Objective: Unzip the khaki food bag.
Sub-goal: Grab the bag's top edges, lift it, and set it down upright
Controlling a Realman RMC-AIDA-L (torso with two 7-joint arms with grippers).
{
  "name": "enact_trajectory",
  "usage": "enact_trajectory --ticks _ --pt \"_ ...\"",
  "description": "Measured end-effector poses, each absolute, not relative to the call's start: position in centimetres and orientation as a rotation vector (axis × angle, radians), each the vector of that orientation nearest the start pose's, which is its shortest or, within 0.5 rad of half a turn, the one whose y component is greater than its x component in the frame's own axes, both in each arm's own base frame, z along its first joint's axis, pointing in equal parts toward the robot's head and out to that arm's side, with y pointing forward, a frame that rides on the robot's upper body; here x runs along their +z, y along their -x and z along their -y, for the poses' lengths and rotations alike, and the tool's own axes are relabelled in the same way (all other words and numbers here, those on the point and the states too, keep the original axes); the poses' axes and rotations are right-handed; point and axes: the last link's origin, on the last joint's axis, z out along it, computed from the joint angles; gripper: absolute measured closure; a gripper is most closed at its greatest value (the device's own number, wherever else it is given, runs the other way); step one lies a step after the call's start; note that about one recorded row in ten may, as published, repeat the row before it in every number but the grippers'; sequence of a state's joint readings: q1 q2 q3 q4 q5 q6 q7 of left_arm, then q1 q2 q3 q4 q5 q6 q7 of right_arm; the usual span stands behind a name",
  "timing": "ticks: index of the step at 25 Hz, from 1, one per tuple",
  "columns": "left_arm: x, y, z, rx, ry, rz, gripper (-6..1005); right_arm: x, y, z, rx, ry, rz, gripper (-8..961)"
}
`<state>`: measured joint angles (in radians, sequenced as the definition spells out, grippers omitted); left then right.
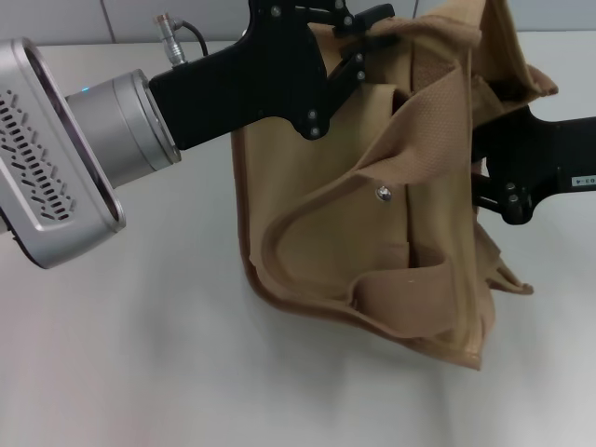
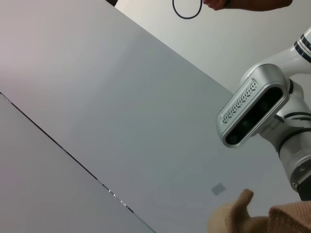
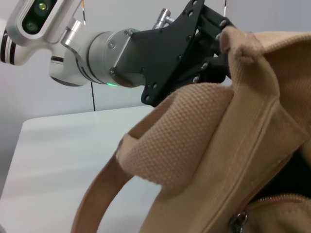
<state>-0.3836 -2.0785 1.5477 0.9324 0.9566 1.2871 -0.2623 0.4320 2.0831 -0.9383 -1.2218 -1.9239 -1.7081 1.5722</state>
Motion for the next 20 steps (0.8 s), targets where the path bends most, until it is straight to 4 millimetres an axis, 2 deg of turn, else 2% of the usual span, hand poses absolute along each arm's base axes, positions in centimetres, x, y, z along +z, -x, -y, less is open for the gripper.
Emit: enact_trajectory --ticks 3,8,12,20 --pt "-1.9 13.4 -32.5 -0.909 2.116 -0.885 874 5.0 -19.7 -32.3 0.512 2.864 -0.172 878" --pt "-1.9 13.4 -32.5 -0.909 2.116 -0.886 873 5.4 -19.9 -32.0 0.501 2.851 -0.16 948" --pt "-1.9 13.5 -32.5 -0.906 2.117 -0.883 873 5.7 -20.1 -31.5 0.497 2.85 -0.154 944" --pt "-1.9 13.5 -32.6 -0.904 2.112 -0.872 872 6.6 -21.2 -28.6 0.457 2.905 -0.143 936"
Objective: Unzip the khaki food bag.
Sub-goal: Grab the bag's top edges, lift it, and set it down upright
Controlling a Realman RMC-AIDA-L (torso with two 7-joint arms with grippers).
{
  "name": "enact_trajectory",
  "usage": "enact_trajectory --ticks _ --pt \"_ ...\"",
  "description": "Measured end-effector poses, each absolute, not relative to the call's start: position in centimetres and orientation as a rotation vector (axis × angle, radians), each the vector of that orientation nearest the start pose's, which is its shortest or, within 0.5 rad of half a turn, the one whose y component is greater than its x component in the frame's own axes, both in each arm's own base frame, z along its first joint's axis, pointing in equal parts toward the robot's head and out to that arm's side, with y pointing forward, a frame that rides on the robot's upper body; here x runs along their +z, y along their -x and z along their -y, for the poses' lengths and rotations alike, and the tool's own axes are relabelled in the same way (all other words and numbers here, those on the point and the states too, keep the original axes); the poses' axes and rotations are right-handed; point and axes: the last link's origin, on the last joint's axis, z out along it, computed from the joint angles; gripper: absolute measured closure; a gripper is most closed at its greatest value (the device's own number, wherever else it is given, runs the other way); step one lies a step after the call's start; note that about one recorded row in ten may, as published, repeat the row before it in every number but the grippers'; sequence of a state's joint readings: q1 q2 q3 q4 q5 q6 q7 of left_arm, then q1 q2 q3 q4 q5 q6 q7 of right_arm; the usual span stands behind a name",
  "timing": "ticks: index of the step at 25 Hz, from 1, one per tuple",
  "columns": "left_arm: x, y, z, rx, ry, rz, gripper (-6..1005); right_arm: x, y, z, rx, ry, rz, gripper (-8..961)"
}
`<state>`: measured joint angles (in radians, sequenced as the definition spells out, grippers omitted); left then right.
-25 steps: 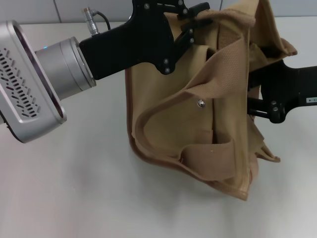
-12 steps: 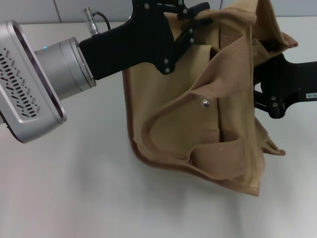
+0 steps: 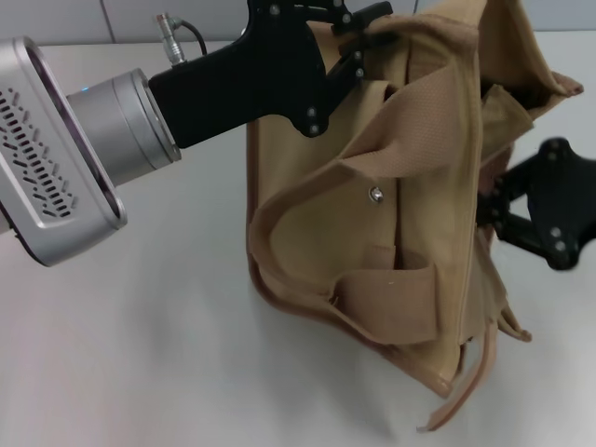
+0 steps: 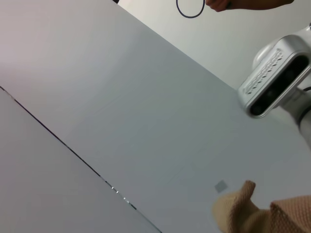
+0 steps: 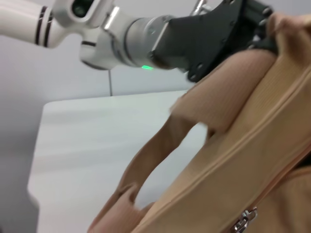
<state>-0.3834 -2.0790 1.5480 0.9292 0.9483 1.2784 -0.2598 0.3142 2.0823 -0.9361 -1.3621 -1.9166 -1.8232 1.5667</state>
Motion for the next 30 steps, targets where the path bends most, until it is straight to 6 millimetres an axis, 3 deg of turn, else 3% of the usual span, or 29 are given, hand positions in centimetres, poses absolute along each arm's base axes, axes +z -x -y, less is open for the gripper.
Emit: enact_trajectory --ticks 15,23,27,30 --pt "-2.0 13.1 -32.8 -0.917 2.107 -0.867 870 6.5 -23.3 -24.5 0.3 3.126 -0.203 920" --pt "-2.0 13.0 -32.9 -0.917 2.105 -0.867 869 6.1 -24.0 -24.0 0.199 3.185 -0.254 912" --pt "-2.0 12.9 -32.9 -0.918 2.105 -0.868 869 6.4 -23.9 -24.3 0.255 3.159 -0.305 908" --pt "-2.0 12.8 -32.9 -0.92 2.104 -0.871 868 7.8 -24.1 -24.6 0.374 3.056 -0.342 905"
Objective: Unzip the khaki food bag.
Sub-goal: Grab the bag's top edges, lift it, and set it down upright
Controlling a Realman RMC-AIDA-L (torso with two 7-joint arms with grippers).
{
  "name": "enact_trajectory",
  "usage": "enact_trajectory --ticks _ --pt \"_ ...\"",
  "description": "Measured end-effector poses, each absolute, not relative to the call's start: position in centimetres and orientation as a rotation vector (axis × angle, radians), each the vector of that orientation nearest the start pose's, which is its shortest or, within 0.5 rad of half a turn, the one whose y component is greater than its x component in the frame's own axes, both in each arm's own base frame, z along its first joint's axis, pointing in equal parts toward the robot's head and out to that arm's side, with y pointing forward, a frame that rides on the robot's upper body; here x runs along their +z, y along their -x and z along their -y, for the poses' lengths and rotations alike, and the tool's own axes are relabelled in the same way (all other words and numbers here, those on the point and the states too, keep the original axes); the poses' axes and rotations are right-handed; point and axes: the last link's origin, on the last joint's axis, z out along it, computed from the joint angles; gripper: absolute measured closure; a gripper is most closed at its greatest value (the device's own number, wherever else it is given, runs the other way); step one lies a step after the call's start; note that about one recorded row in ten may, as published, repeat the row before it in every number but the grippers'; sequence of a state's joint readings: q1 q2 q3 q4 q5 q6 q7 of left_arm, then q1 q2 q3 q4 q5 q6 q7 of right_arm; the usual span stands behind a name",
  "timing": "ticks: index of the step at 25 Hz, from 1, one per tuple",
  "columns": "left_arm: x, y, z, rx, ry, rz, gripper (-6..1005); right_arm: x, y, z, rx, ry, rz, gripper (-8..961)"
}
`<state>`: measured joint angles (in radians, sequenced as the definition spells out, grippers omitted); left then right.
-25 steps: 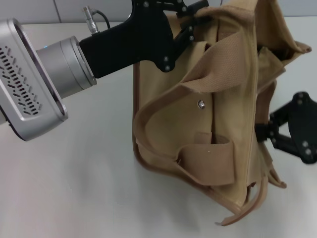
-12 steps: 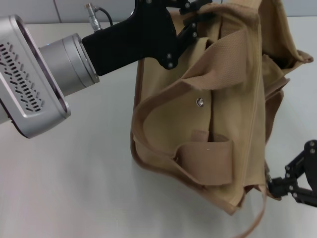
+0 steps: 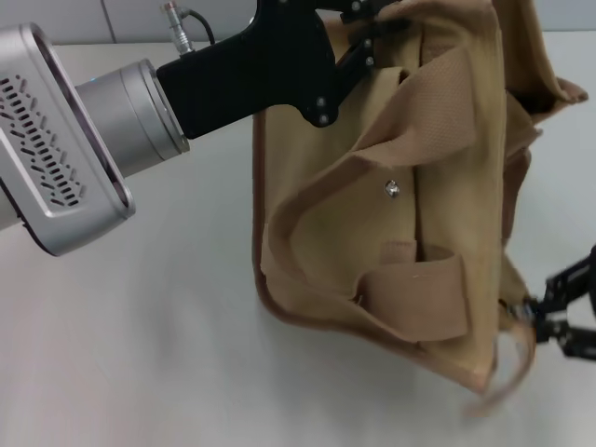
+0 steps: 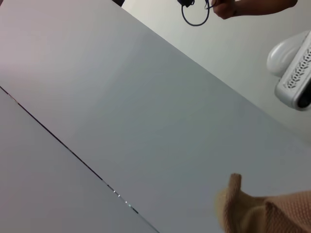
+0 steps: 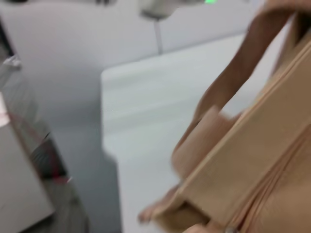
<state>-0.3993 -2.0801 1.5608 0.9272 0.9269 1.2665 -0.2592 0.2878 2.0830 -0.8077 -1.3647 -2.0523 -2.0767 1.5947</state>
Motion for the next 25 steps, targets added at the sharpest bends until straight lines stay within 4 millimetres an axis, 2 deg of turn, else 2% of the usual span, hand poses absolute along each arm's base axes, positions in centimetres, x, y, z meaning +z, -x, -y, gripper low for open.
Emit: enact_trajectory --ticks 5,10,12,17,25 --pt "-2.0 12.8 -32.9 -0.921 2.104 -0.872 868 9.7 -25.0 -24.6 0.454 2.927 -0.349 900" --pt "-2.0 12.7 -32.9 -0.926 2.101 -0.869 867 10.6 -27.4 -23.7 0.371 2.812 -0.314 722" --pt "-1.9 12.7 -32.9 -0.926 2.101 -0.868 867 10.8 -27.8 -23.6 0.361 2.789 -0.312 605" --pt "-1.9 12.8 -33.0 -0.925 2.101 -0.868 866 13.6 -29.3 -23.2 0.457 2.573 -0.333 267" --pt "-1.9 12.8 -33.0 -0.923 2.101 -0.867 866 15.1 -29.9 -22.1 0.533 2.472 -0.35 236"
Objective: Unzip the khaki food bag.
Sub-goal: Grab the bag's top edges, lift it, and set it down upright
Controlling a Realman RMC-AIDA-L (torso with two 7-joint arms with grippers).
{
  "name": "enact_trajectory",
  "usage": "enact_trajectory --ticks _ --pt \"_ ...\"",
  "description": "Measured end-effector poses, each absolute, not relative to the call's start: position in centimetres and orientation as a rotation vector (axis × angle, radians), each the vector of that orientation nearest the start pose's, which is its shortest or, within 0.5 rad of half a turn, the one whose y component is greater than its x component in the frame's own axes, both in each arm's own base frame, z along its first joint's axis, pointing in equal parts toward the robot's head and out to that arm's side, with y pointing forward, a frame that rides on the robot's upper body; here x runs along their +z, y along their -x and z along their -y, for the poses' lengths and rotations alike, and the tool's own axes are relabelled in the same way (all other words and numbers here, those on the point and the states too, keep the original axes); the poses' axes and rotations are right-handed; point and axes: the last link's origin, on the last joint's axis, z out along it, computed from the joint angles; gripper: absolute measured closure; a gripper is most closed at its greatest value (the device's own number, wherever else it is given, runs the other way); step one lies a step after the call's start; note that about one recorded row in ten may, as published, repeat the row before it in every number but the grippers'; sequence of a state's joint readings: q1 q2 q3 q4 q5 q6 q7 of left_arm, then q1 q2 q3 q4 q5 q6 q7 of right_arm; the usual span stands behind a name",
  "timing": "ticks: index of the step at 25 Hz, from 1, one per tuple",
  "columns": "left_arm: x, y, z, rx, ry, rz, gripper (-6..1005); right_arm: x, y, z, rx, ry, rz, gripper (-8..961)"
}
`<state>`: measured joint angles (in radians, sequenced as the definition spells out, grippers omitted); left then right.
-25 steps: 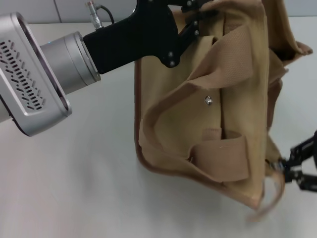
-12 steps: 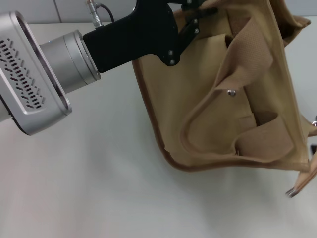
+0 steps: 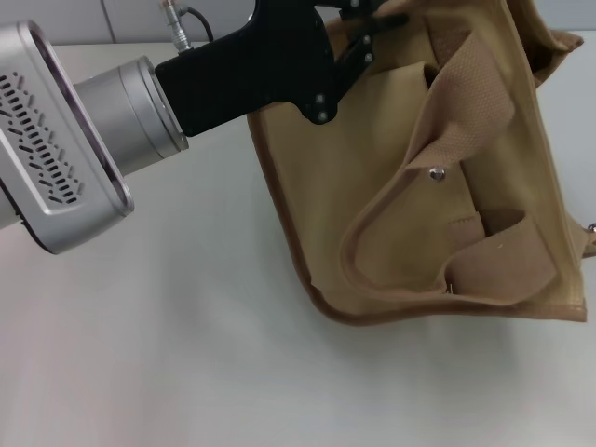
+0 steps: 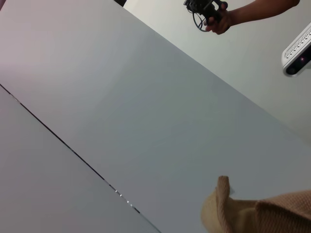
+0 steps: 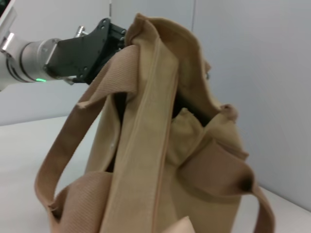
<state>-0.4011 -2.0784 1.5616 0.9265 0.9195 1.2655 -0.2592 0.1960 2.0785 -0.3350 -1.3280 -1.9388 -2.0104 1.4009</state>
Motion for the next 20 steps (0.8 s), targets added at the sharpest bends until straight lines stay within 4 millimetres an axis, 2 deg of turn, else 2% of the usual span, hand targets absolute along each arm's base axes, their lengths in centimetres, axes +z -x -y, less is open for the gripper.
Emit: enact_trajectory --ticks 7,11,13,17,18,19,20 --pt "-1.9 12.9 -32.9 -0.923 2.1 -0.864 865 15.7 -30.2 -20.6 0.522 2.52 -0.368 237" --pt "-1.8 12.8 -32.9 -0.924 2.097 -0.867 864 15.5 -30.6 -19.4 0.446 2.597 -0.417 237" --pt "-1.8 12.7 -32.9 -0.925 2.096 -0.87 864 15.7 -31.0 -18.7 0.334 2.617 -0.452 237" --pt "-1.7 12.7 -32.9 -0.928 2.091 -0.866 864 16.5 -31.3 -18.0 0.299 2.553 -0.448 237" --pt "-1.5 12.8 -32.9 -0.935 2.084 -0.857 864 17.4 -31.4 -17.6 0.331 2.469 -0.418 237" --pt "-1.5 12.8 -32.9 -0.935 2.084 -0.857 863 17.4 -31.4 -17.6 0.331 2.469 -0.418 237" --pt "-1.4 12.9 -32.9 -0.937 2.076 -0.852 863 18.4 -31.7 -17.1 0.393 2.362 -0.393 238"
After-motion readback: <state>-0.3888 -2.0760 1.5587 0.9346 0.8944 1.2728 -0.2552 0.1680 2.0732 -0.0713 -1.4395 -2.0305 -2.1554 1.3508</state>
